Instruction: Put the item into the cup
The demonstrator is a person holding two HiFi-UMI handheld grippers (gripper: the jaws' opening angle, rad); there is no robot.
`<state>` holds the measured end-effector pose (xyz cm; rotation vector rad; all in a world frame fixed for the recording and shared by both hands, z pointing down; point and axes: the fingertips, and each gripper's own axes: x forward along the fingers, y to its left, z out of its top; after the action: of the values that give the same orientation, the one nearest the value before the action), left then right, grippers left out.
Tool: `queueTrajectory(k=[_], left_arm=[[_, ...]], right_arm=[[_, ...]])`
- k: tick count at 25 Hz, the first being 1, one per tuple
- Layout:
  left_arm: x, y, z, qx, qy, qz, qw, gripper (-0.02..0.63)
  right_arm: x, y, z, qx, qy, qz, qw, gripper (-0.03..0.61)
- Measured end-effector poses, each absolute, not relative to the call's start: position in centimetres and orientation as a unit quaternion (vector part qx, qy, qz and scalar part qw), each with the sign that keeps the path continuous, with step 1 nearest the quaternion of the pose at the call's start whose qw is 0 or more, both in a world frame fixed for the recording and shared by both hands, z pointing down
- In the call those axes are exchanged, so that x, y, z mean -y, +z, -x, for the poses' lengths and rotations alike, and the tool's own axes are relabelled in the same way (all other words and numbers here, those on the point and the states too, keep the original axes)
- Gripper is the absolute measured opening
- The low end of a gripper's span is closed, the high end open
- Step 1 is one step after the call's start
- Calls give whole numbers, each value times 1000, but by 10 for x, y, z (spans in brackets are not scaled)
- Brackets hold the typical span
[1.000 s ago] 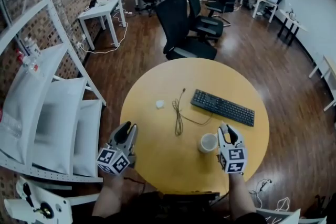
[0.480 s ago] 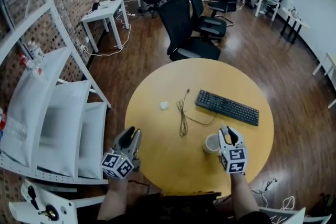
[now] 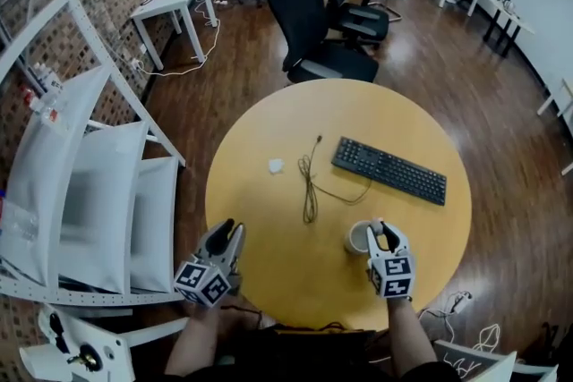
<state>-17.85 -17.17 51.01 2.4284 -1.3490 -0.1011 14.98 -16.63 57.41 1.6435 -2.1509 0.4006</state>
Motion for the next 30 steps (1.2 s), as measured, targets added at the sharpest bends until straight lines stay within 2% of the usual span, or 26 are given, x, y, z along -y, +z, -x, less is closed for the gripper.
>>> queueTrajectory(k=[18,25,30], left_arm=[[152,572,149,471,7,-846,249,120],[152,574,152,472,9,-846,247,120],[151,568,156,474,6,-847,241,120]], right_arm=[[152,611,-137,793,191,-539,209,137],[153,617,-132,800,199,-528,204,178],[152,613,-130,802,194,-529,200,178]])
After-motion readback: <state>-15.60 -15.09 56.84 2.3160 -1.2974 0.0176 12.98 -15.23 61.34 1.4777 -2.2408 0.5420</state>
